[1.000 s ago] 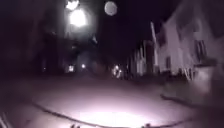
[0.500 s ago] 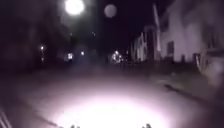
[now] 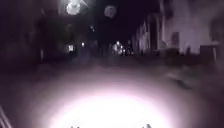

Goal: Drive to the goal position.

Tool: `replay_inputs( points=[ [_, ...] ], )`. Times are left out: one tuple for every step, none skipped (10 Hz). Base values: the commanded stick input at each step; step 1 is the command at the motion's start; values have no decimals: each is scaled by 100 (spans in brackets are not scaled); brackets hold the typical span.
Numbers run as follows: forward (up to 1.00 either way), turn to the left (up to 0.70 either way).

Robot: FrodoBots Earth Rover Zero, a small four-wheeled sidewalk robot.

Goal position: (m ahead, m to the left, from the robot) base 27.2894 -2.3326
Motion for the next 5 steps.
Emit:
replay_inputs(
  points=[
    [70,0],
    [70,0],
    [70,0],
    [70,0],
    [70,0]
  ],
)
